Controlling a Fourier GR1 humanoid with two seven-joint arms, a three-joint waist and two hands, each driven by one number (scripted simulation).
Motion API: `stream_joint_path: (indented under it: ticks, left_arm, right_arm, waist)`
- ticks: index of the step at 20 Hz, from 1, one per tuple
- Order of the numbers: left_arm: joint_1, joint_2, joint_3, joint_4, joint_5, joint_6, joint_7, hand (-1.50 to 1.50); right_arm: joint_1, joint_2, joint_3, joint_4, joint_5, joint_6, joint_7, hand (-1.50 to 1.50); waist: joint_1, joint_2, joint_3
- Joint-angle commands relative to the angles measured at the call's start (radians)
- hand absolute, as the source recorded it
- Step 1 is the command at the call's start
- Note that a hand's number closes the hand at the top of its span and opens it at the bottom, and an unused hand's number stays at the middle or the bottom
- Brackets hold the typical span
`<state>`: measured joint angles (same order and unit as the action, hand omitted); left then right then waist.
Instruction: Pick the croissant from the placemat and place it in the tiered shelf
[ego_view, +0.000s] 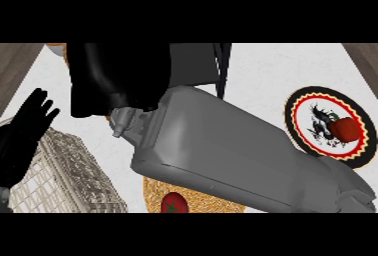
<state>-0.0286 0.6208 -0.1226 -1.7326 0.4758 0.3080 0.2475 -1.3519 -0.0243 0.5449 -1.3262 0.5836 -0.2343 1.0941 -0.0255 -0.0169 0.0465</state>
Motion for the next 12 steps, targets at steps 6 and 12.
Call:
stream_joint_path:
  ticks: [6, 12]
  left_arm:
    - [0.086, -0.082, -0.094, 0.121, 0.025, -0.016, 0.052, 0.0]
    - [0.047, -0.078, -0.099, 0.124, 0.008, -0.012, 0.043, 0.0]
  right_arm:
    - [-0.131, -0.065, -0.152, 0.119, -0.02, 0.077, 0.048, 1.5]
    - [-0.172, -0.07, -0.196, 0.244, -0.061, 0.096, -0.04, 1.5]
  waist:
    - [0.001, 0.029, -0.051]
    - [0.022, 0.046, -0.052]
